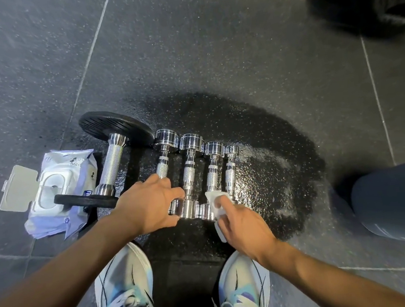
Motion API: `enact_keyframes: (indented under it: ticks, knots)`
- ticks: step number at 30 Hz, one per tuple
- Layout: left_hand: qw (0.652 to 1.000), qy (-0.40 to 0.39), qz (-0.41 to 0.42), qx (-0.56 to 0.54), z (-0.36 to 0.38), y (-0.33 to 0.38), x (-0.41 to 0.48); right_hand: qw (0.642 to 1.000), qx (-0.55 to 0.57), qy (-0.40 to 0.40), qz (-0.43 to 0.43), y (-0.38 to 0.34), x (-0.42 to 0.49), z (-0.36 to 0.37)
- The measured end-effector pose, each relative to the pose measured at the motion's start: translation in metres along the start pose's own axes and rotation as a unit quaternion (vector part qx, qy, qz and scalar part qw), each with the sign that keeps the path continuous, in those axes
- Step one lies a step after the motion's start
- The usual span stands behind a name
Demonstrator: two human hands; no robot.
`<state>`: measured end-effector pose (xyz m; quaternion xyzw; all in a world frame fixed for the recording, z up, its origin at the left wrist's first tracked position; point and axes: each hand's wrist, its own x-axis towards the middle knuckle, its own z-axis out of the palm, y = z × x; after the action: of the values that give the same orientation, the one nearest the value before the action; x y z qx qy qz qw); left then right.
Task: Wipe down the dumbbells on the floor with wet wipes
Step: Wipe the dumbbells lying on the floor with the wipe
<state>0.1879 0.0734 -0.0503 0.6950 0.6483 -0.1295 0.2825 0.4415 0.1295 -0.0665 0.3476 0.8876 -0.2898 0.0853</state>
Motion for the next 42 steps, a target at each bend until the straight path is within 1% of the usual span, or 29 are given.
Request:
enact_keyframes:
  ticks: [6, 7, 10, 13, 16, 21, 24, 27, 29, 32, 34, 36, 38, 40, 42]
  knots:
    - [1.000, -0.001, 0.005, 0.007, -0.001, 0.001, 0.000, 0.988, 0.069, -0.009, 0.140, -0.013, 0.001, 0.008]
    - [1.000, -0.002, 0.005, 0.007, -0.001, 0.001, -0.001, 0.986, 0.075, -0.012, 0.149, -0.016, -0.002, 0.012]
    - [1.000, 0.000, 0.004, 0.003, 0.000, 0.001, 0.000, 0.986, 0.046, -0.024, 0.161, -0.020, -0.008, 0.016]
    - [1.000, -0.002, 0.005, 0.007, 0.000, 0.001, 0.000, 0.977, 0.080, -0.038, 0.193, -0.024, -0.008, 0.012]
    - [1.000, 0.000, 0.006, 0.013, 0.000, 0.001, 0.000, 0.977, 0.074, -0.063, 0.191, -0.030, -0.009, 0.011]
    - [1.000, 0.001, 0.007, 0.016, 0.001, 0.001, 0.001, 0.977, 0.068, -0.056, 0.196, -0.025, -0.002, 0.011]
    - [1.000, 0.002, 0.007, 0.017, 0.002, 0.001, 0.001, 0.983, 0.049, -0.042, 0.172, -0.025, 0.003, 0.005]
    - [1.000, 0.001, 0.008, 0.016, 0.003, 0.000, 0.001, 0.995, -0.028, -0.029, 0.089, -0.025, 0.001, 0.003]
    - [1.000, 0.002, 0.007, 0.014, 0.003, 0.000, 0.001, 0.998, -0.061, 0.004, 0.033, -0.023, 0.000, 0.004]
    - [1.000, 0.004, 0.008, 0.016, 0.003, 0.000, 0.001, 0.990, -0.124, 0.048, -0.034, -0.012, 0.003, 0.013]
    - [1.000, 0.008, 0.010, 0.020, 0.003, 0.001, 0.001, 0.983, -0.157, 0.058, -0.071, -0.007, 0.010, 0.019]
    - [1.000, 0.010, 0.011, 0.019, 0.004, 0.001, 0.001, 0.981, -0.164, 0.062, -0.087, -0.008, 0.016, 0.019]
    - [1.000, 0.010, 0.009, 0.017, 0.004, 0.001, 0.000, 0.979, -0.173, 0.061, -0.084, -0.011, 0.025, 0.015]
    - [1.000, 0.011, 0.009, 0.017, 0.004, 0.000, 0.000, 0.980, -0.177, 0.037, -0.080, -0.014, 0.032, 0.008]
    - [1.000, 0.012, 0.009, 0.019, 0.004, 0.001, 0.000, 0.984, -0.159, -0.004, -0.084, -0.010, 0.037, 0.000]
